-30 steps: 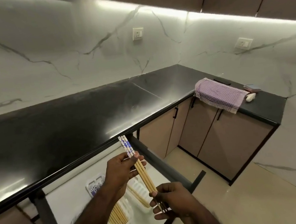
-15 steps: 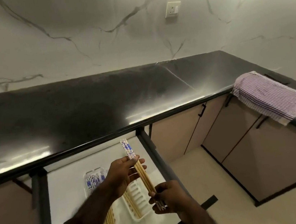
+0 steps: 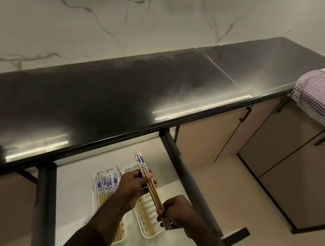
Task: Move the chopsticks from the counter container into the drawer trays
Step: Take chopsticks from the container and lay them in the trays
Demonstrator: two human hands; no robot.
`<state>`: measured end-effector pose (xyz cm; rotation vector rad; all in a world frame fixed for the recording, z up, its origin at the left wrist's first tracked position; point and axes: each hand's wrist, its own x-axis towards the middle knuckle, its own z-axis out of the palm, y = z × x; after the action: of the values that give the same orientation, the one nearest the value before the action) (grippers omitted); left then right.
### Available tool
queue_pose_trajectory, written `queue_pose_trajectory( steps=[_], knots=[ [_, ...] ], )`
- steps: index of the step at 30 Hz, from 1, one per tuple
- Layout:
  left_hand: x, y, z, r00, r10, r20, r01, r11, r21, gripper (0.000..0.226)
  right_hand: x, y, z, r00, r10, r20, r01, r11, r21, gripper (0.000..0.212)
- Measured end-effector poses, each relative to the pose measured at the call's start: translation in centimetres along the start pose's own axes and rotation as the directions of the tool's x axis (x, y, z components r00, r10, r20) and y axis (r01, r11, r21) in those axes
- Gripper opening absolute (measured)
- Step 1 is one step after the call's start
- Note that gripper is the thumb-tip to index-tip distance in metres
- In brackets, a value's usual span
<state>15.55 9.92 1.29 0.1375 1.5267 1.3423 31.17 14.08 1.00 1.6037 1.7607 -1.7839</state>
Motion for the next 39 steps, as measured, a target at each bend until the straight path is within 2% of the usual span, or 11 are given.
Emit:
queue_pose_trajectory(
  steps=[6,12,24,26,30,39],
  knots=[
    [3.3,-1.5,-1.2,0.998,-0.003,-0.063,0.003,1.0,-0.003,0.016,3.4,0.3,1.9,0.998,0.012,-0.059,-0.015,0.999,-0.046,0.018],
    [6.0,-3.7,-2.4,0.989,-0.027,-0.145,0.037,0.997,0.065,0.017,6.0,1.1,4.7,0.993,0.01,-0.122,-0.026,0.991,-0.128,0.02],
    [8.6,-7.1,-2.0,0.965,-0.143,-0.222,0.176,0.975,0.136,0.021,7.7,2.1,6.6,0.957,-0.074,-0.28,-0.047,0.914,-0.402,0.022],
    [9.0,-7.6,-1.9,0.961,-0.147,-0.233,0.189,0.967,0.172,0.02,7.8,2.1,6.9,0.955,-0.069,-0.287,-0.061,0.906,-0.418,0.026],
    [9.9,-8.8,-2.0,0.968,-0.118,-0.22,0.189,0.924,0.333,0.041,8.4,2.7,7.5,0.956,-0.05,-0.288,-0.087,0.892,-0.444,0.029],
    [8.5,-7.6,-1.3,0.98,-0.037,-0.196,0.13,0.864,0.486,0.042,8.7,3.7,8.6,0.953,-0.05,-0.299,-0.099,0.881,-0.463,0.032]
  ],
)
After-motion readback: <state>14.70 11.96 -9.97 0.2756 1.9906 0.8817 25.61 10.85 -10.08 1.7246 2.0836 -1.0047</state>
